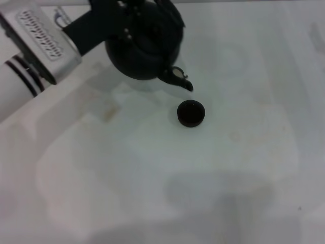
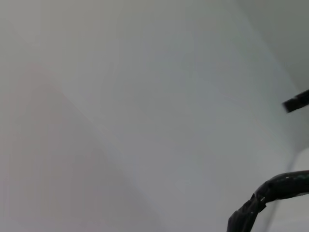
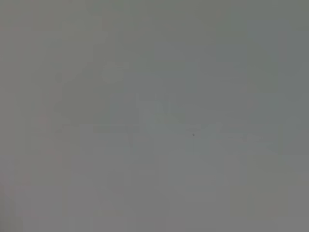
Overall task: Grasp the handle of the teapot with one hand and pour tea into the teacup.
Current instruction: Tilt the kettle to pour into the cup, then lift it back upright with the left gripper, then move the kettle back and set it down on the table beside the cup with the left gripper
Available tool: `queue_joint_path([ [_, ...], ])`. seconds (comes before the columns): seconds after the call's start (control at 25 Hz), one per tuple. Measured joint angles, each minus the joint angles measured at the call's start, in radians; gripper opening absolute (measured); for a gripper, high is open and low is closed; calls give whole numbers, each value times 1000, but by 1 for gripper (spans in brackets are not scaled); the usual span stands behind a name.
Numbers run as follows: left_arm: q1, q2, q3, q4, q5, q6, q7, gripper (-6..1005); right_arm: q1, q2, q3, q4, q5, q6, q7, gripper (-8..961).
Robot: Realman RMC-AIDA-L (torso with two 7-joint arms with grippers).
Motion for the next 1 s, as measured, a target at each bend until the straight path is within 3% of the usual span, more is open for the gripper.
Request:
queue_joint_path([
  [0.28, 73, -4, 0, 1, -116, 4, -17, 99, 7, 0, 0, -3, 0, 0, -6, 824],
  [0.68, 200, -5, 6, 0, -229, 116, -145, 99, 9, -4, 0, -9, 0, 0, -8, 824],
  [1.0, 276, -5, 137, -18, -457, 128, -201, 98, 9, -6, 0, -23, 0, 0, -9, 824],
])
